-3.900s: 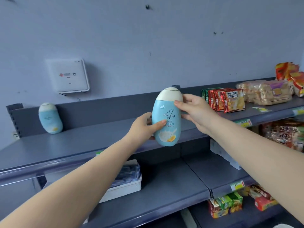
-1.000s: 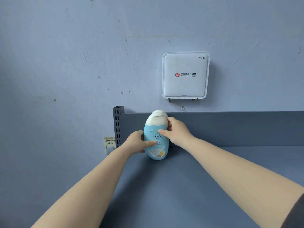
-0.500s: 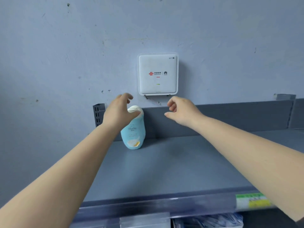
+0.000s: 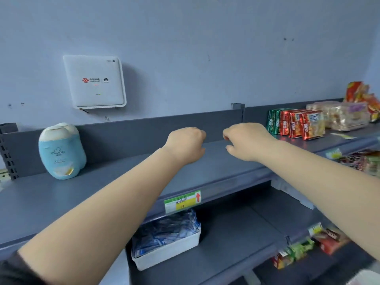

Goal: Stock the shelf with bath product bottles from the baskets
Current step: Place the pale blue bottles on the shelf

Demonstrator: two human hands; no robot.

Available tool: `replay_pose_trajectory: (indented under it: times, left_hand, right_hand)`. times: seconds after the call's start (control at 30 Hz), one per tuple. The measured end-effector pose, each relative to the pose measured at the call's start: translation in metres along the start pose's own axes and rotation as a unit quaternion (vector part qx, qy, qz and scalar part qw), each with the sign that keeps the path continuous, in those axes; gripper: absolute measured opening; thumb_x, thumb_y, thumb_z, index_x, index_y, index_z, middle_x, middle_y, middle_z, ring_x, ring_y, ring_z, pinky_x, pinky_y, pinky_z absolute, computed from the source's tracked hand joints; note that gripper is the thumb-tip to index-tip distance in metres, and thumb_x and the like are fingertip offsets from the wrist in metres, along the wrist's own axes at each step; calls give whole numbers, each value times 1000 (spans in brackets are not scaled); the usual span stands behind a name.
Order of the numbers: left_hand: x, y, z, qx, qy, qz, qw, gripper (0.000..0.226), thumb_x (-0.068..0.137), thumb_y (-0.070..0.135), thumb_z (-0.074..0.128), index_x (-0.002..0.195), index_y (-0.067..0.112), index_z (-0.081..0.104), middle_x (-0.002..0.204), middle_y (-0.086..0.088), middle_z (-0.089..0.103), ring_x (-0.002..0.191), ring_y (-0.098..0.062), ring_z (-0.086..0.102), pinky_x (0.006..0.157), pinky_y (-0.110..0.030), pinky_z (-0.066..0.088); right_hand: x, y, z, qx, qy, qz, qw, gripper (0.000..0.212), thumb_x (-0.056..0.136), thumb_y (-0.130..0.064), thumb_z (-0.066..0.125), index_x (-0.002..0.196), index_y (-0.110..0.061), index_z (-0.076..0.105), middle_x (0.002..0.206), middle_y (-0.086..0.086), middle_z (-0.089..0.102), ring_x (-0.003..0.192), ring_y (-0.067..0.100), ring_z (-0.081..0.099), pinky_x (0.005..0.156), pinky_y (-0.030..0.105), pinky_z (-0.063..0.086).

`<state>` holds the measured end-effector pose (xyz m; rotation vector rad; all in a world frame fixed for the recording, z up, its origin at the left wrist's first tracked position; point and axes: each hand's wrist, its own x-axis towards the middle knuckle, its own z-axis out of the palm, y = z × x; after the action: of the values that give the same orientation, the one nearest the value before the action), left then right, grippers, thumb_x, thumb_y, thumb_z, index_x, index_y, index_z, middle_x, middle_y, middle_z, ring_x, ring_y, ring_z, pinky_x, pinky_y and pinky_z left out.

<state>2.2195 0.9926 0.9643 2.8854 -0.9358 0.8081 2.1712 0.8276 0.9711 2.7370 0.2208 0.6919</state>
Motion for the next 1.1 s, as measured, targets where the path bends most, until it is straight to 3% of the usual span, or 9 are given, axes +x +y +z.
replay_pose_trajectory:
  times: [0.2,0.43,0.53,0.63,0.77,0.97,1.1]
  left_hand:
    - [23,114,25,-39,-22,97,994,24,90,20,47,111,12,56,111,-3,59,99,-23,55,65,-28,37]
    - [45,219,51,-65,-47,202,976,24,91,26,51,111,13,57,111,-5,60,101,-26,56,68,-31,41]
    - [54,260,69,-86,-61,241,965,22,88,22,51,107,12,58,108,-5,61,99,-26,57,68,-30,44]
    - [64,300,91,-101,-88,272,953,24,88,21,50,108,11,59,109,-6,62,100,-26,58,68,-30,44]
    - [80,350,122,-114,-126,316,933,26,90,25,51,110,10,59,109,-7,62,98,-28,59,74,-34,51]
    - [114,430,185,-148,-177,364,902,22,87,25,53,101,10,61,102,-9,61,95,-30,60,70,-35,51]
    - [131,481,234,-163,-220,404,873,18,86,22,53,98,11,60,104,-6,61,96,-26,59,64,-30,43]
  right_hand:
    - [-90,71,19,-45,-62,68,995,23,93,-25,46,112,-15,54,108,4,60,96,26,57,63,31,39]
    - [-175,139,46,-41,-130,175,975,22,90,-25,47,108,-14,54,109,5,60,97,28,57,66,31,41]
    - [-206,163,58,-36,-148,204,967,11,89,-25,48,94,-14,49,104,5,60,93,28,58,66,33,44]
    - [-235,184,74,-22,-162,241,957,12,90,-26,49,91,-14,49,100,5,60,91,28,58,62,31,40]
    - [-268,215,104,-11,-192,285,939,21,90,-29,50,102,-13,56,102,8,61,93,28,59,67,32,43]
    - [-303,264,158,7,-240,337,911,22,89,-25,49,103,-10,57,103,9,61,94,30,59,66,31,43]
    - [-331,295,206,39,-287,368,884,24,88,-25,50,105,-10,57,109,9,61,101,30,58,75,36,49]
